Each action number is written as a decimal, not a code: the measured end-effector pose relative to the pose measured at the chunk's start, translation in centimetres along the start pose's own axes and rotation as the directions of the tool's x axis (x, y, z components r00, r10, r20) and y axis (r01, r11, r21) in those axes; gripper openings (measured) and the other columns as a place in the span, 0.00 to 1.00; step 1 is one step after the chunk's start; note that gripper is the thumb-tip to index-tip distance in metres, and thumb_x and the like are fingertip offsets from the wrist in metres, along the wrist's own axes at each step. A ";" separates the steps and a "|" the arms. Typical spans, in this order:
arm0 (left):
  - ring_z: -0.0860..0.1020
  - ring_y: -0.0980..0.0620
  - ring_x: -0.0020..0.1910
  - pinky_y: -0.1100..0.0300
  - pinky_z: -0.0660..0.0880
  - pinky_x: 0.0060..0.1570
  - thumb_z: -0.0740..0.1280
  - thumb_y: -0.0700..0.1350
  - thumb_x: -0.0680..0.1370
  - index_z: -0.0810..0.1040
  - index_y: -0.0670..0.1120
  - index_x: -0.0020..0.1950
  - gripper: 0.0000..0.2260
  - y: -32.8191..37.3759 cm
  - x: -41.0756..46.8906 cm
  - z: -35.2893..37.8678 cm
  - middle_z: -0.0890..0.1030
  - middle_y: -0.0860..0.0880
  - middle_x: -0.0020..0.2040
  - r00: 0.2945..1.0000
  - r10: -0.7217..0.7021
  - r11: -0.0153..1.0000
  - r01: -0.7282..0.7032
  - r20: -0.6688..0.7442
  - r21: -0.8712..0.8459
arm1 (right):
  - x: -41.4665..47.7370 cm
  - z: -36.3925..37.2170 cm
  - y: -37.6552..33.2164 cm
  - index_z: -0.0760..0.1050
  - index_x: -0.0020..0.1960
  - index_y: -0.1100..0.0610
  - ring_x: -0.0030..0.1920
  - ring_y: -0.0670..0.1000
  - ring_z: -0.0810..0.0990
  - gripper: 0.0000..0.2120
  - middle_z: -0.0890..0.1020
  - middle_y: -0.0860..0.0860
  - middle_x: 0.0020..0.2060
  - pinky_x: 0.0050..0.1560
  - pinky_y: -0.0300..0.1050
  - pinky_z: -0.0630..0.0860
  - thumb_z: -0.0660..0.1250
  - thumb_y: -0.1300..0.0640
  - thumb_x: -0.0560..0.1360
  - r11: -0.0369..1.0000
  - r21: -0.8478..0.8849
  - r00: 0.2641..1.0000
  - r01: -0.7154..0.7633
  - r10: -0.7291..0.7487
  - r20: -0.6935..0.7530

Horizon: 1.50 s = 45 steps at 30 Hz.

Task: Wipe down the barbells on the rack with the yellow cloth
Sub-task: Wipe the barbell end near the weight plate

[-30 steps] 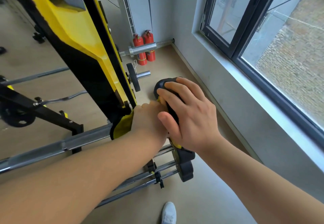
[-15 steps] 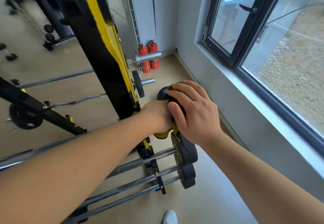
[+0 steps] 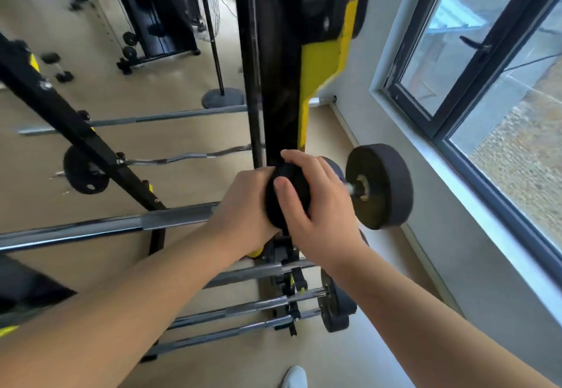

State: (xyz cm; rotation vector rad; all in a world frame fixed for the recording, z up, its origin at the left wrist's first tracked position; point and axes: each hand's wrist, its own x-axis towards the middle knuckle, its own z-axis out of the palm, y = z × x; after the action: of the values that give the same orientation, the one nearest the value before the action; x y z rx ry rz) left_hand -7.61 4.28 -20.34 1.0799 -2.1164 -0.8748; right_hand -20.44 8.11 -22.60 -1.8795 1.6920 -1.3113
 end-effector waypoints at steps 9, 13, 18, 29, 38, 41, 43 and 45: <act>0.79 0.65 0.42 0.71 0.75 0.39 0.74 0.41 0.73 0.77 0.60 0.43 0.14 -7.2 -11.4 -14.6 0.82 0.58 0.38 0.960 -0.200 0.978 0.185 -0.196 -0.093 | 0.1 14.0 -12.9 0.70 0.70 0.44 0.57 0.40 0.77 0.20 0.80 0.39 0.51 0.55 0.37 0.73 0.60 0.42 0.79 0.940 0.329 0.964 -0.094 0.003 0.266; 0.80 0.63 0.39 0.69 0.74 0.37 0.74 0.42 0.73 0.78 0.59 0.44 0.11 -11.7 -19.1 -21.8 0.82 0.64 0.39 0.924 -0.301 0.950 0.270 -0.237 -0.156 | -1.1 22.2 -19.3 0.72 0.67 0.41 0.55 0.37 0.76 0.15 0.79 0.38 0.51 0.50 0.28 0.71 0.63 0.46 0.80 0.935 0.340 0.916 -0.101 -0.046 0.399; 0.79 0.63 0.41 0.72 0.72 0.37 0.71 0.39 0.71 0.77 0.61 0.46 0.15 -16.5 -27.0 -29.5 0.81 0.65 0.41 0.857 -0.341 0.940 0.323 -0.386 -0.113 | -2.6 31.2 -27.2 0.74 0.64 0.43 0.53 0.36 0.77 0.12 0.79 0.38 0.51 0.49 0.29 0.72 0.64 0.50 0.81 0.940 0.340 0.884 -0.001 -0.158 0.441; 0.79 0.64 0.48 0.71 0.76 0.44 0.70 0.37 0.73 0.74 0.62 0.58 0.22 -23.0 -36.9 -39.3 0.80 0.64 0.46 0.740 -0.436 0.900 0.371 -0.512 -0.230 | -2.9 43.2 -37.7 0.75 0.53 0.49 0.51 0.40 0.77 0.07 0.79 0.41 0.47 0.47 0.30 0.73 0.66 0.60 0.79 0.896 0.396 0.780 0.202 -0.391 0.488; 0.71 0.58 0.51 0.71 0.67 0.47 0.71 0.37 0.72 0.73 0.55 0.46 0.14 -28.8 -36.7 -45.9 0.74 0.55 0.53 0.330 -0.307 0.848 0.521 -0.893 -0.099 | 3.9 50.8 -41.8 0.77 0.50 0.53 0.48 0.42 0.74 0.07 0.76 0.46 0.48 0.48 0.28 0.71 0.67 0.64 0.77 0.796 0.258 0.736 0.547 -0.604 0.305; 0.70 0.54 0.59 0.64 0.70 0.56 0.72 0.41 0.73 0.78 0.53 0.51 0.10 -31.1 -35.0 -47.5 0.74 0.53 0.59 0.551 -0.171 0.750 0.611 -0.817 0.255 | 5.7 53.9 -42.0 0.76 0.59 0.55 0.61 0.50 0.75 0.09 0.73 0.54 0.64 0.57 0.34 0.71 0.64 0.61 0.80 0.666 0.005 0.568 0.746 -0.640 0.518; 0.69 0.48 0.64 0.52 0.70 0.65 0.69 0.48 0.76 0.77 0.53 0.63 0.15 -33.1 -34.0 -47.6 0.74 0.52 0.64 0.748 -0.226 0.513 0.637 -0.625 0.576 | 5.3 55.9 -41.8 0.75 0.64 0.58 0.71 0.57 0.70 0.13 0.67 0.59 0.73 0.67 0.48 0.70 0.63 0.59 0.81 0.551 -0.122 0.426 0.826 -0.467 0.775; 0.68 0.47 0.67 0.49 0.68 0.67 0.66 0.52 0.78 0.72 0.55 0.70 0.20 -34.6 -33.6 -47.0 0.71 0.52 0.68 0.763 -0.335 0.385 0.646 -0.553 0.659 | 4.9 57.2 -41.9 0.74 0.65 0.59 0.70 0.59 0.70 0.14 0.69 0.60 0.71 0.68 0.52 0.69 0.61 0.59 0.82 0.568 -0.167 0.381 0.806 -0.281 0.881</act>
State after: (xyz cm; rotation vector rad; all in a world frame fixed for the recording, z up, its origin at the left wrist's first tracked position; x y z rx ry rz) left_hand 59.52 3.88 -25.71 2.2797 -1.8765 0.2389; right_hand 49.41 -4.82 -21.19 -2.9758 0.9397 0.1767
